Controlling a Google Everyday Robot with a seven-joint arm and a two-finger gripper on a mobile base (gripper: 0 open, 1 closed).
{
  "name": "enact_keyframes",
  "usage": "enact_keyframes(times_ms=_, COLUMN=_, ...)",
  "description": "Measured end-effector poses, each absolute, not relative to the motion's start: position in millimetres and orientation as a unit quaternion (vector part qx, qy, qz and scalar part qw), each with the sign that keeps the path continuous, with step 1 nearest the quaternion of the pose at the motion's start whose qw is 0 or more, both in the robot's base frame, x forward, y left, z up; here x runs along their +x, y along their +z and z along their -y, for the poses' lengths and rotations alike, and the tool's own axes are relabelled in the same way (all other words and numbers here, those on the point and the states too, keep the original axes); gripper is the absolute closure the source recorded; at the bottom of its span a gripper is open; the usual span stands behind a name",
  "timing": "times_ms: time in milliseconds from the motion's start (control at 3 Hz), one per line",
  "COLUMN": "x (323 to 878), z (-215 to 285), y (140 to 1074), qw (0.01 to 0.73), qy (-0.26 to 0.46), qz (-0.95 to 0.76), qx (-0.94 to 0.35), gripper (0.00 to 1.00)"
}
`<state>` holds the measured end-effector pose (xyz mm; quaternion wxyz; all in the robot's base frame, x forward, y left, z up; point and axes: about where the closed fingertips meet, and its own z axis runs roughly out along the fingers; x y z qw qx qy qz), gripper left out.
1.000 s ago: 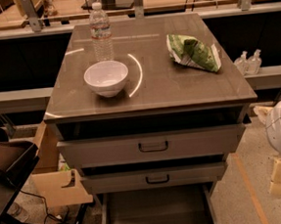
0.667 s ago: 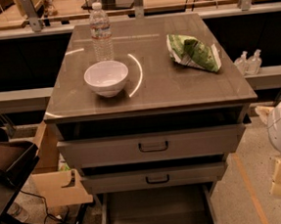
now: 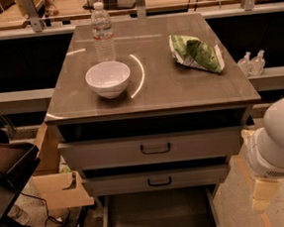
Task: Close bottom drawer
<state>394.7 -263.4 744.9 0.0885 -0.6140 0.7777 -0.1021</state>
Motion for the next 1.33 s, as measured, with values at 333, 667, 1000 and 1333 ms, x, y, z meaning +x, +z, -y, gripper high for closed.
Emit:
enact_keyframes(times_ms=333, x=386, z=273, y=669, qw=0.051, qy=-0.104, qz=-0.79, qx=-0.603, gripper=0.0)
enact_keyframes(times_ms=667, x=374, z=287, y=603, qw=0.022, qy=-0.096, qz=-0.798, qx=-0.595, gripper=0.0)
enact_keyframes(times_ms=1000, x=361, z=299, y=537, qw=0.007, qy=-0.078, qz=-0.801, qx=-0.594, gripper=0.0)
enact_keyframes(times_ms=1333, x=361, z=299, y=542, qw=0.007, qy=-0.08, qz=-0.801, qx=-0.593, gripper=0.0)
